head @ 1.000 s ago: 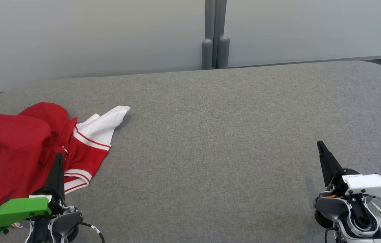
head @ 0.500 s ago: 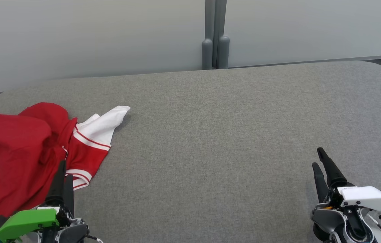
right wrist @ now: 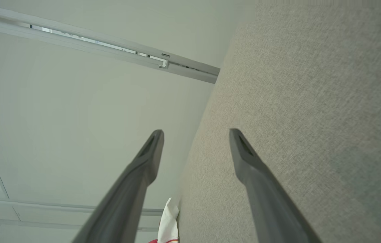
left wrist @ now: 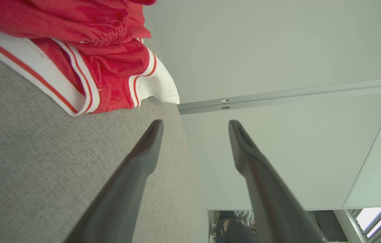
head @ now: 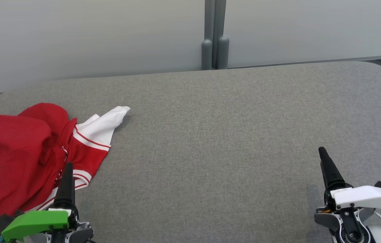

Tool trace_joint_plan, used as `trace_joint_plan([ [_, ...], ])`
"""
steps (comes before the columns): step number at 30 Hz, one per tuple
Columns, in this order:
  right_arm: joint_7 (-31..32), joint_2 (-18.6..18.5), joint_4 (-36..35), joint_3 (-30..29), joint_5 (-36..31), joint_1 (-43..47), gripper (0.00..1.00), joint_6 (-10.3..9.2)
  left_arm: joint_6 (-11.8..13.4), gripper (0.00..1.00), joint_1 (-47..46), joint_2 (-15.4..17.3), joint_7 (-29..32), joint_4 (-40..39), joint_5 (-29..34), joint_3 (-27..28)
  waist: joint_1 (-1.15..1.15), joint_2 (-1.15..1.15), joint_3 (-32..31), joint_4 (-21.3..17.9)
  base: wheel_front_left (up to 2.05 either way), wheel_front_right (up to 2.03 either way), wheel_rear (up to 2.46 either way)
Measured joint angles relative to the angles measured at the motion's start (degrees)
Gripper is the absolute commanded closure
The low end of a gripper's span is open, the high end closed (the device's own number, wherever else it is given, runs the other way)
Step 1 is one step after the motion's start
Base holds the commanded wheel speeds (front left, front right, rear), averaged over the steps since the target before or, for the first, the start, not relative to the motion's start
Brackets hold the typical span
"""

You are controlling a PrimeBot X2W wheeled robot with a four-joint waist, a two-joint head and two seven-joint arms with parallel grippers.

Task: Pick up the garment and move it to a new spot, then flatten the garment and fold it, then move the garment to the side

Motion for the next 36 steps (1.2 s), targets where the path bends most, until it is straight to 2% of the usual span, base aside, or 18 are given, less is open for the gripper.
trace_joint_plan([
  [5,-1.00,-0.03,-1.83,0.12,-8.61,0.64,0.00,0.00,0.47,0.00,0.06,0.94,-1.36,-0.47,4.43,-1.10,0.00,0.00,-0.01,0.00,0.00,0.00,0.00],
  [20,-4.01,-0.29,-5.64,-0.33,-30.61,1.36,0.00,0.00,0.41,0.00,0.08,4.20,-4.74,-1.19,23.16,-5.00,0.00,0.00,0.01,0.07,0.00,0.00,0.00],
  [36,-6.73,-2.38,-5.89,0.23,-45.43,2.39,0.00,0.01,-0.57,0.00,0.03,5.25,-7.77,0.44,34.88,-7.44,0.00,0.00,0.09,0.22,0.00,0.00,0.00],
])
